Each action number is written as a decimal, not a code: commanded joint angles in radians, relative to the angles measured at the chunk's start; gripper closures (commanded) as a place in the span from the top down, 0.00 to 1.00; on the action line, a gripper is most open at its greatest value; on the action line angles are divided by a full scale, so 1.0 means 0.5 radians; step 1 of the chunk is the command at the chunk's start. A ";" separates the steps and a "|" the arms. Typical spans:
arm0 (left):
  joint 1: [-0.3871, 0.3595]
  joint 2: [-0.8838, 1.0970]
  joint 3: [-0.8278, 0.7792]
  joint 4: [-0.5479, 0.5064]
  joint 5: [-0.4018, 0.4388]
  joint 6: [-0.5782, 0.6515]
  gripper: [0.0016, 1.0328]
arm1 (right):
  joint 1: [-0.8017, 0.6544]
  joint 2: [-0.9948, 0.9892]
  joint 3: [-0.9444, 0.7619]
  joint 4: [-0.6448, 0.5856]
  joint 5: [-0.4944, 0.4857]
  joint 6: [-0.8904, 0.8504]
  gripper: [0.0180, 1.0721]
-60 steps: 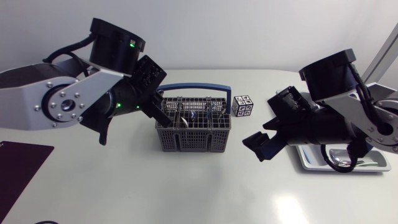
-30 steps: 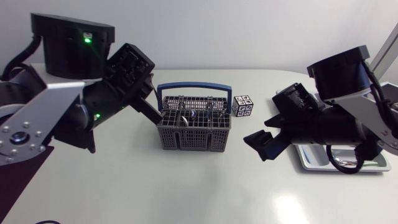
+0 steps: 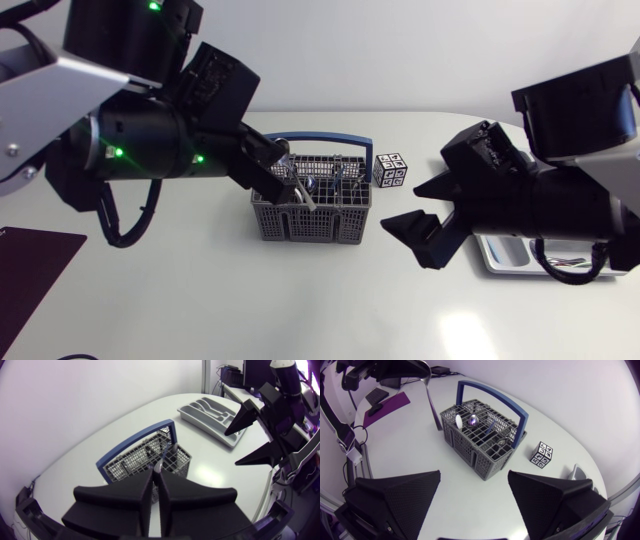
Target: Transfer all utensils from the basket to the drawer tray.
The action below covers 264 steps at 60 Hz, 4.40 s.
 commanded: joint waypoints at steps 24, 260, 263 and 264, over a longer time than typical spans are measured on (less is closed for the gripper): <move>0.161 0.352 0.222 -0.221 0.742 -0.375 0.04 | 0.293 0.130 0.147 0.064 0.028 -0.047 0.80; 0.274 0.331 -0.192 0.085 0.582 1.343 0.72 | -2.667 1.330 0.153 0.328 -0.429 -3.152 0.55; 0.253 0.331 -0.217 0.110 0.542 1.411 0.72 | -2.664 1.275 0.135 0.319 -0.450 -3.118 0.58; 0.240 0.328 -0.229 0.122 0.530 1.439 0.72 | -2.658 1.253 0.122 0.319 -0.457 -3.109 0.59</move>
